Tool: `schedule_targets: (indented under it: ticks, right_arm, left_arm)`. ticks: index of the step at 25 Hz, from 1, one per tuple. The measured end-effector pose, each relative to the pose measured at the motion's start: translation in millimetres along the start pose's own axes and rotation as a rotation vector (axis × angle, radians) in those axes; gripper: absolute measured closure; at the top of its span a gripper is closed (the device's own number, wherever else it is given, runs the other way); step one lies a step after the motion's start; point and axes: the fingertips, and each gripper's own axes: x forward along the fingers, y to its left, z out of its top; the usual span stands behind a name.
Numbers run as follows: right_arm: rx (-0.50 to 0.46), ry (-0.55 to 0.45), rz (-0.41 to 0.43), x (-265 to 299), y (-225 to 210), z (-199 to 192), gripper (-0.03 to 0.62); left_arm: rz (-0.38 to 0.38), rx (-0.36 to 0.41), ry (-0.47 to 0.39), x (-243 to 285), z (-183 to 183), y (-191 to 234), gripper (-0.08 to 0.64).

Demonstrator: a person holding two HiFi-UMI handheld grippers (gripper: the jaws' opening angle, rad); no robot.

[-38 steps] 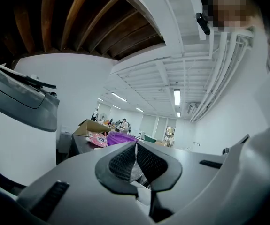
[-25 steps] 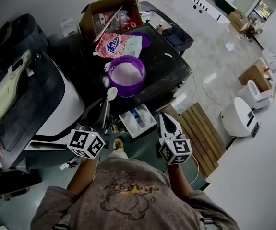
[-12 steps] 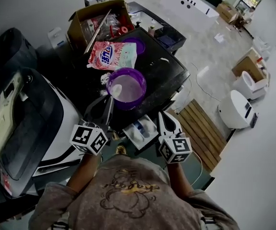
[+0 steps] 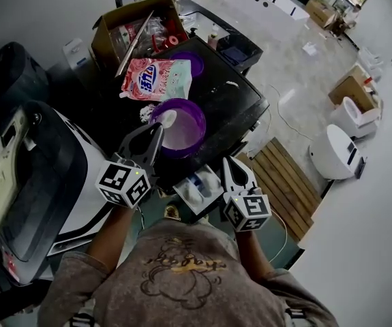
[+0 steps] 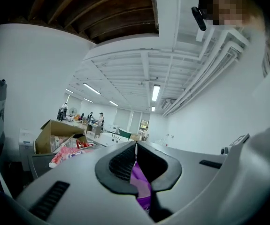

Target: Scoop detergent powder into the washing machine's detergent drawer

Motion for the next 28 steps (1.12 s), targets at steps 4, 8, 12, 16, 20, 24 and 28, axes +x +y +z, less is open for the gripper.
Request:
schedule_targets:
  ticks: [4, 8, 12, 16, 20, 24, 28]
  right_arm:
    - [-0.001, -0.002, 0.022, 1.8, -6.1, 3.8, 0.593]
    - [-0.016, -0.006, 0.039, 3.9, -14.8, 5.1, 0.594]
    - [-0.004, -0.008, 0.051, 5.8, -17.7, 4.0, 0.592]
    - [0.004, -0.006, 0.063, 5.5, -19.4, 3.0, 0.594]
    - [0.003, 0.003, 0.067, 2.8, -24.8, -1.1, 0.592]
    - [0.019, -0.002, 0.061, 2.1, -28.2, 1.3, 0.594]
    - [0.018, -0.004, 0.06, 1.8, -31.9, 1.1, 0.594]
  left_arm:
    - [-0.018, 0.031, 0.046, 11.3, 0.1, -0.1, 0.535]
    - [-0.045, 0.056, 0.11, 22.0, 0.4, 4.5, 0.535]
    - [-0.069, 0.091, 0.192, 33.2, -4.2, 8.5, 0.535]
    - [-0.098, 0.11, 0.271, 45.6, -13.9, 12.0, 0.536]
    - [-0.128, 0.149, 0.34, 58.9, -19.4, 14.1, 0.535]
    - [-0.162, 0.179, 0.39, 67.9, -20.2, 14.6, 0.536]
    - [-0.197, 0.214, 0.451, 74.2, -25.1, 13.8, 0.536]
